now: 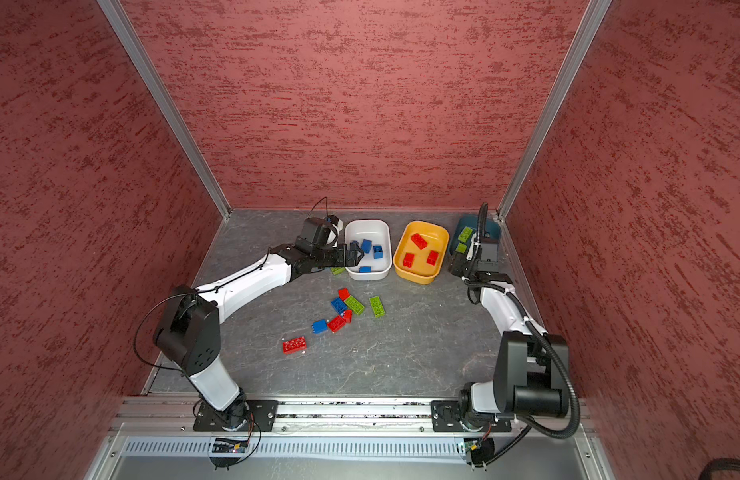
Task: Sort the legos into containers by color
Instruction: 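Drop the green brick into the teal tub while the left gripper withdraws, then lower the left gripper onto a blue brick among the scattered bricks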
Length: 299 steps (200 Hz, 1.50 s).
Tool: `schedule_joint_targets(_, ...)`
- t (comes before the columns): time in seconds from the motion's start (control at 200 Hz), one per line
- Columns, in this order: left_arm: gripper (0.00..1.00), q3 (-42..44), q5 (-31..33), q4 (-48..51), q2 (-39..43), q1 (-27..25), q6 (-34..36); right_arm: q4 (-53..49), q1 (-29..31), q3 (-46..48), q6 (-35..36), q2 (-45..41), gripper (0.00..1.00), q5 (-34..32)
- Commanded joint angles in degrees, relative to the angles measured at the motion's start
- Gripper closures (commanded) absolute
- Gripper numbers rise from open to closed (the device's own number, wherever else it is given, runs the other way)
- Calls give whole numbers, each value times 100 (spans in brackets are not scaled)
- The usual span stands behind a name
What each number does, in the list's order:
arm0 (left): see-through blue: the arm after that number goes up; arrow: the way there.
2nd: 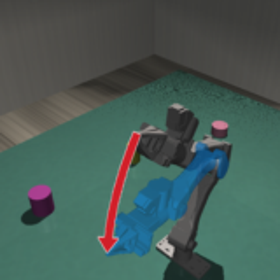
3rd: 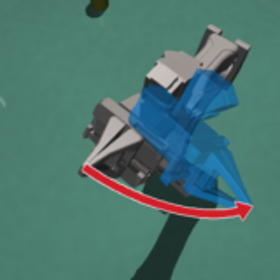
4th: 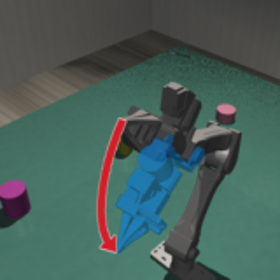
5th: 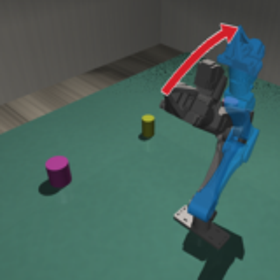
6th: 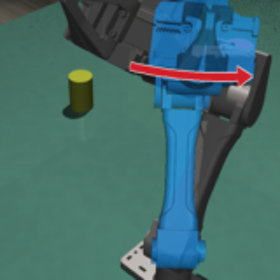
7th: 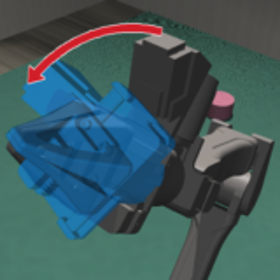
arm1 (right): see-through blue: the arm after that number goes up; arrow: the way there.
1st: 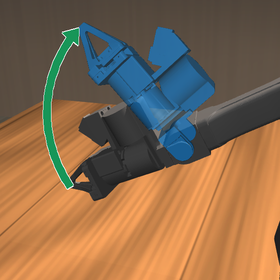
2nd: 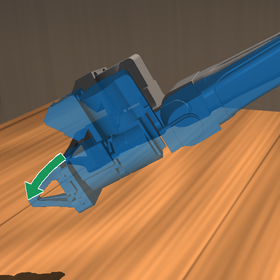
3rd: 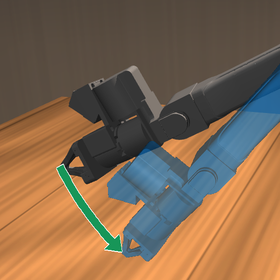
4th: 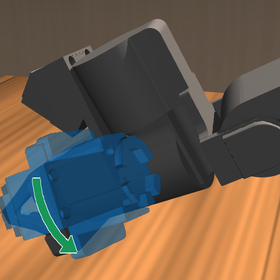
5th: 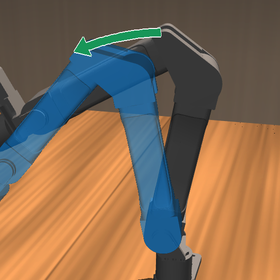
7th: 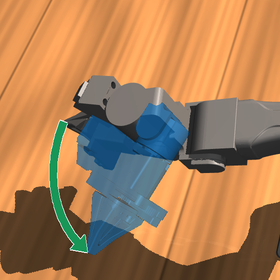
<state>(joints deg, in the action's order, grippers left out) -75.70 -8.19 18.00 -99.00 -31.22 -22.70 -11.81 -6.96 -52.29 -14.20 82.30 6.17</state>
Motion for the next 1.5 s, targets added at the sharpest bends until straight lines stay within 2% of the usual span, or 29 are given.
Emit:
schedule_joint_targets(0.0,0,54,109,-86,179,20,-66,-136,-261,-521,89,456,40,-212)
schedule_joint_targets(0.326,1,409,429,153,430,45,-287,-929,-441,-2436,114,2290,37,-651)
schedule_joint_targets(0.396,0,576,493,252,562,76,-344,-1146,-432,-2758,-7,2543,32,-799)
schedule_joint_targets(0.461,0,760,593,424,701,73,-311,-1283,-399,-2885,-79,2608,21,-705)
schedule_joint_targets(0.566,1,1096,875,718,940,99,-287,-1095,-343,-2692,-126,2461,10,-646)
schedule_joint_targets(0.786,0,1550,1053,983,1254,187,-412,-967,-224,-2294,-248,1989,1,-738)
schedule_joint_targets(1.157,1,1554,1191,1269,1148,193,-592,-817,-10,-1672,-468,1139,1,-455)
schedule_joint_targets(1.307,1,1592,1232,1668,1024,186,-724,-398,271,-1054,-943,488,1,162)
schedule_joint_targets(1.493,2,1819,1168,2132,1092,126,-863,27,462,-388,-1460,-254,1,275)
